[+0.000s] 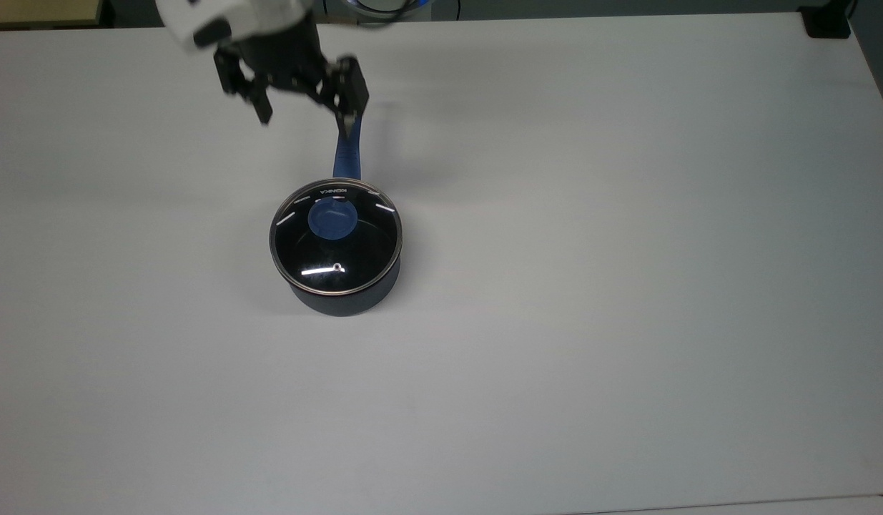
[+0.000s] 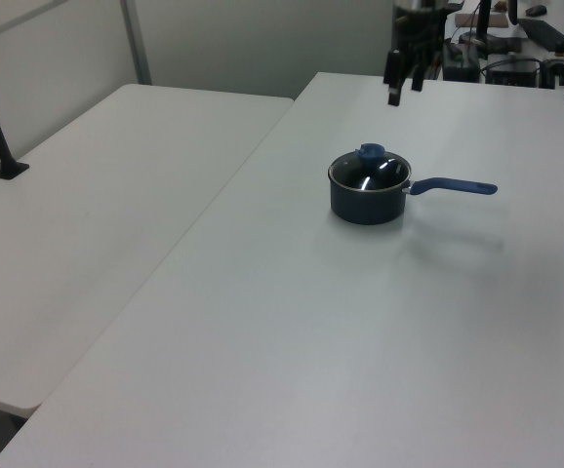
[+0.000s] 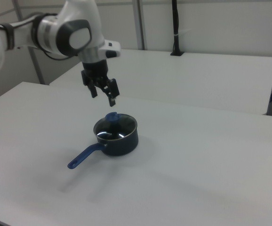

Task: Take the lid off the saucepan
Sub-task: 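Move the gripper over the saucepan and lower toward the blue lid knob, then close the gripper on the blue knob of the glass lid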

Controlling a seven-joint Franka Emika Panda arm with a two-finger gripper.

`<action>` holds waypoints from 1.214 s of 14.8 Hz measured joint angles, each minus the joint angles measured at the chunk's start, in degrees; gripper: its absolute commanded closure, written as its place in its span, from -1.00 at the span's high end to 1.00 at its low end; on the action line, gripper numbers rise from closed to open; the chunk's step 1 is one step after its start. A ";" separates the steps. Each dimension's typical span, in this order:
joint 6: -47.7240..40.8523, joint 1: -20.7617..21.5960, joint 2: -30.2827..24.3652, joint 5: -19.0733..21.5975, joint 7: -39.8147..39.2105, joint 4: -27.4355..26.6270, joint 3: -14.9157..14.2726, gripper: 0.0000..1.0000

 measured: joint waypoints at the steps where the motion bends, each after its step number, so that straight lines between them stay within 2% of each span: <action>1: 1.35 0.01 1.63 0.02 0.00 0.67 0.06 1.00; 6: 7.59 0.17 7.27 0.03 0.00 2.20 0.16 1.00; 18: 10.25 2.43 12.19 0.09 0.60 2.40 0.43 0.99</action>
